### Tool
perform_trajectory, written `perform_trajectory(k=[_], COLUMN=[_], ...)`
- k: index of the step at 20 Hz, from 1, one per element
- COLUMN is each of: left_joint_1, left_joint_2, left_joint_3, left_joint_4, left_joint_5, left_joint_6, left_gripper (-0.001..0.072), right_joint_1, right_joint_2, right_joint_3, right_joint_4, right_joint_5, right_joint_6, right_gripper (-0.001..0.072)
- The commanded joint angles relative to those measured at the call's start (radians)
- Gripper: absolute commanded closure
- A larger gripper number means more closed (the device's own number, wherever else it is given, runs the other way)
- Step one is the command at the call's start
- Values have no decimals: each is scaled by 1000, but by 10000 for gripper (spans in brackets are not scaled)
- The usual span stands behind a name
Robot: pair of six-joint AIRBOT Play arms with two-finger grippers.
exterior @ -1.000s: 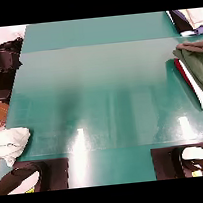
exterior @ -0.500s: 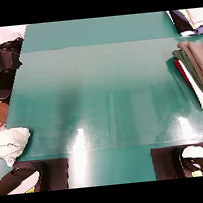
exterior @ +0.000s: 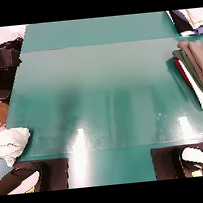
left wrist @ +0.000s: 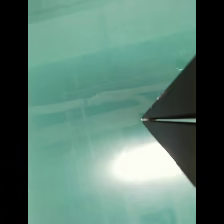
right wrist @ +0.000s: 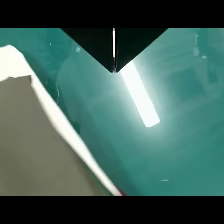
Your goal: Fold the shirts.
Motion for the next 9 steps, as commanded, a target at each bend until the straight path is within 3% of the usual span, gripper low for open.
perform_trajectory(k=[1,9], left_joint_1=[0,0], left_joint_2=[-1,-1], left_joint_3=[0,0], left_joint_4=[0,0], left_joint_5=[43,46], left_joint_6=[-1,0], left_gripper=[671,671], right_joint_1=[179,482], right_joint_2=[70,150], right_joint_3=[0,0], right_joint_4=[44,25], right_joint_5=[-32,-133], right_joint_6=[0,0], right_gripper=[697,697])
